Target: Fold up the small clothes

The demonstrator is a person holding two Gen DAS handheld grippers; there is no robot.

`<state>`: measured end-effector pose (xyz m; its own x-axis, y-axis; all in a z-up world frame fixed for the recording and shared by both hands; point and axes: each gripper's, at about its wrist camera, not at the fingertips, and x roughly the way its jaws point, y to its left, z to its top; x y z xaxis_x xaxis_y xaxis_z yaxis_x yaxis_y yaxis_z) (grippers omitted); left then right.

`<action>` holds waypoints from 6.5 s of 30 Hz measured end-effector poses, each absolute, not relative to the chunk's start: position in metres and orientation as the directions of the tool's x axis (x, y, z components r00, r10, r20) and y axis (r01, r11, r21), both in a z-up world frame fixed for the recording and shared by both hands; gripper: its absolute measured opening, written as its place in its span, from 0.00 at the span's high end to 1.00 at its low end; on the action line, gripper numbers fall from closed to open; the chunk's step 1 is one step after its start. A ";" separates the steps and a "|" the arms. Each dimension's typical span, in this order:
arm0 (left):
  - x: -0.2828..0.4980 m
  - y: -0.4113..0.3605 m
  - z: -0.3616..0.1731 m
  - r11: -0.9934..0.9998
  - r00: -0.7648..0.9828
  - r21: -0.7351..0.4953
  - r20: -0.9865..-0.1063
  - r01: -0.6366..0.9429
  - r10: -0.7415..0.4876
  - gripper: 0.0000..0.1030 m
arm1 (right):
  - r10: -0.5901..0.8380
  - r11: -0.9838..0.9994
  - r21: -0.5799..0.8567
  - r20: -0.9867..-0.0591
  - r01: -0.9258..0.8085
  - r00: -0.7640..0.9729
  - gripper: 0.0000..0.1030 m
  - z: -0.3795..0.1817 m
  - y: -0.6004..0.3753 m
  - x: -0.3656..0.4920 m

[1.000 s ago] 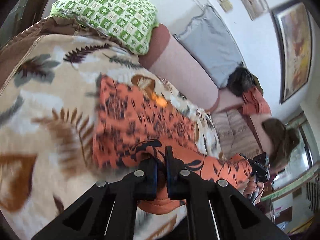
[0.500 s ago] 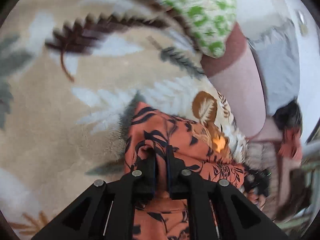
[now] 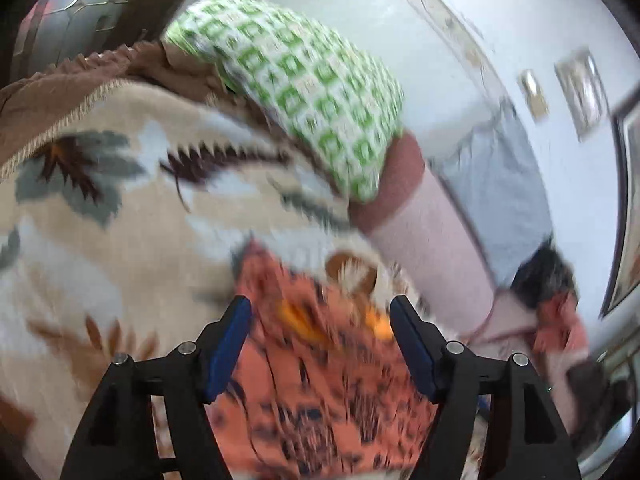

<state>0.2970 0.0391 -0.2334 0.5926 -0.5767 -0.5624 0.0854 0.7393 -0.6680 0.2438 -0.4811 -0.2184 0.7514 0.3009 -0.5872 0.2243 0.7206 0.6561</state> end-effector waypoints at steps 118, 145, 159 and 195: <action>0.220 -0.028 -0.258 0.962 0.647 -0.212 -0.713 0.169 -0.271 0.22 | 0.118 0.901 0.394 -0.622 0.180 0.774 0.24 -0.196 -0.292 0.102; 0.244 -0.053 -0.260 0.983 0.696 -0.043 -0.701 0.178 -0.156 0.21 | -0.104 0.889 0.175 -0.822 0.423 0.559 0.26 -0.303 -0.327 0.183; 0.246 -0.061 -0.268 0.984 0.691 0.016 -0.714 0.178 -0.113 0.21 | -0.187 0.847 0.142 -0.822 0.512 0.537 0.25 -0.304 -0.371 0.172; 0.260 -0.081 -0.292 0.975 0.671 0.171 -0.741 0.140 0.033 0.16 | -0.059 0.873 0.292 -0.731 0.390 0.680 0.69 -0.262 -0.354 0.170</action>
<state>0.2596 -0.0813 -0.2924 0.6705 0.0334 -0.7411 0.1403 0.9752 0.1710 0.1700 -0.3537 -0.2616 0.6802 -0.0594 -0.7306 0.3902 0.8731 0.2923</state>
